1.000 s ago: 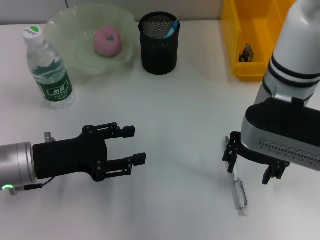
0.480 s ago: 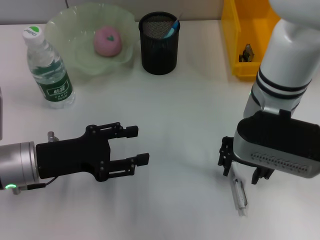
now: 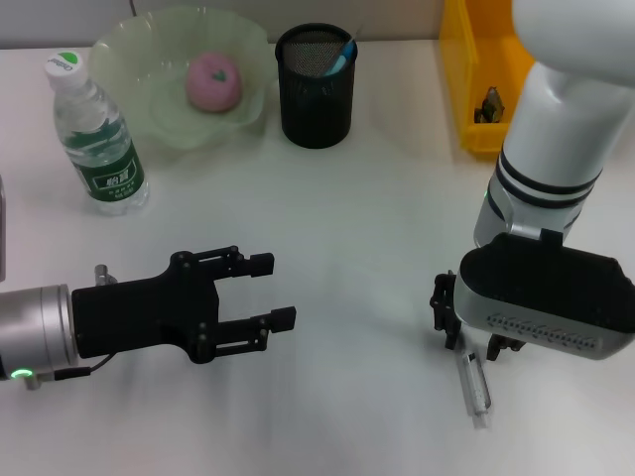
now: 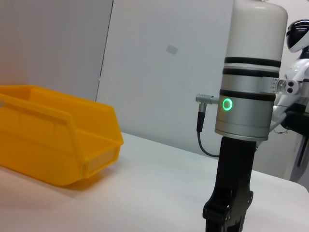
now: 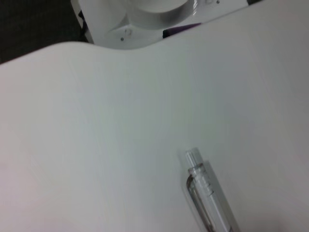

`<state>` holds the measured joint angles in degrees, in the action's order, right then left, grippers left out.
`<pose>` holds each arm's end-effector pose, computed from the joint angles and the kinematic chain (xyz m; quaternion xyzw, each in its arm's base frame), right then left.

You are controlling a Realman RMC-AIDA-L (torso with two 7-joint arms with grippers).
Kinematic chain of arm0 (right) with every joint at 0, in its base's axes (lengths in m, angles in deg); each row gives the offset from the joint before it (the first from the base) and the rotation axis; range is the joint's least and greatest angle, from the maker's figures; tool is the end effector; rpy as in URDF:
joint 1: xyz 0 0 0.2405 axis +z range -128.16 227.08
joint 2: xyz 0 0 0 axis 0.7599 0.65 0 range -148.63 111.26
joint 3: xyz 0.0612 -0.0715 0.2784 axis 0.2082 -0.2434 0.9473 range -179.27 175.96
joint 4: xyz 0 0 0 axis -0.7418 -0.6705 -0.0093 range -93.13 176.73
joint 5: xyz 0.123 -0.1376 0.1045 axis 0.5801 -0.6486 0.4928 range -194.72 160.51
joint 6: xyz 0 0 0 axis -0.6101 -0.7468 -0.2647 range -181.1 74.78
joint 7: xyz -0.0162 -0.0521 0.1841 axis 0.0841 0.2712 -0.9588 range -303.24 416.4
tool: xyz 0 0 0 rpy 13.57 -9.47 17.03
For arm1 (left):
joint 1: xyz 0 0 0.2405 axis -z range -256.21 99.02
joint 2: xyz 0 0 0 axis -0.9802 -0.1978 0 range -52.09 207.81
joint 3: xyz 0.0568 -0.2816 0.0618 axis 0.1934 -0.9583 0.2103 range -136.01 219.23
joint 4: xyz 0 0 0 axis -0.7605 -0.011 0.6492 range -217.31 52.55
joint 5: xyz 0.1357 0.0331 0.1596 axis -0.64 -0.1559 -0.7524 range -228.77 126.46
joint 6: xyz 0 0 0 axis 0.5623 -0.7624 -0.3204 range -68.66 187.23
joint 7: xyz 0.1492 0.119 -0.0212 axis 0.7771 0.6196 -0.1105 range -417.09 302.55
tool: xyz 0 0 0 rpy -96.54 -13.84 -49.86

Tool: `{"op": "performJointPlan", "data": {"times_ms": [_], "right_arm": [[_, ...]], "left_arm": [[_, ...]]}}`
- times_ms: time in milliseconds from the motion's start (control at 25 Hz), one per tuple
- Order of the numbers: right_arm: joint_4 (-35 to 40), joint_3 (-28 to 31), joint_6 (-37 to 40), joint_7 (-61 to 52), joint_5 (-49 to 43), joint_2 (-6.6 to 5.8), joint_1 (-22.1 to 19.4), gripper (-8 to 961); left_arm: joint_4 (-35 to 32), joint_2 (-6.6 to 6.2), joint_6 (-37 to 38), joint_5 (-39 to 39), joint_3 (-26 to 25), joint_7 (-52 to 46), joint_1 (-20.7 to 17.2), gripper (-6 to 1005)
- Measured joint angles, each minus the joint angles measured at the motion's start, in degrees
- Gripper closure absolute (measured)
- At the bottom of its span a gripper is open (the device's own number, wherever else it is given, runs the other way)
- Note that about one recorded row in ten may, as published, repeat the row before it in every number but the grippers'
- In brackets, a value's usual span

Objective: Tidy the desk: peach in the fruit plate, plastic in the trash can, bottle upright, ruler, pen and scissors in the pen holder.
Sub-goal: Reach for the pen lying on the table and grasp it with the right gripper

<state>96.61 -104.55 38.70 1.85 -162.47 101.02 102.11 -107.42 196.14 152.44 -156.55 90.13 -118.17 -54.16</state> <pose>0.2077 0.3562 -0.1351 0.7621 0.5225 0.2831 0.2569 -0.2880 0.2975 -0.0945 -0.9393 -0.1640 -0.2902 0.0813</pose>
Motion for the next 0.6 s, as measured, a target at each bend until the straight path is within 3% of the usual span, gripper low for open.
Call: {"op": "performJointPlan", "data": {"times_ms": [240,480,600], "right_arm": [[-0.22,-0.33,-0.41,0.02,0.10,0.00,0.03,549],[-0.26,-0.36,-0.50,0.02,0.45,0.00,0.15,562],[-0.78,-0.38,-1.06,0.02,0.70,0.00,0.33,648]], "left_arm": [[-0.09,0.06,0.15,0.00,0.00,0.00,-0.17,289],[-0.19,0.12,0.21,0.02,0.00,0.00,-0.17,290],[-0.29,0.11,0.31,0.03,0.00,0.00,-0.05,290]]}}
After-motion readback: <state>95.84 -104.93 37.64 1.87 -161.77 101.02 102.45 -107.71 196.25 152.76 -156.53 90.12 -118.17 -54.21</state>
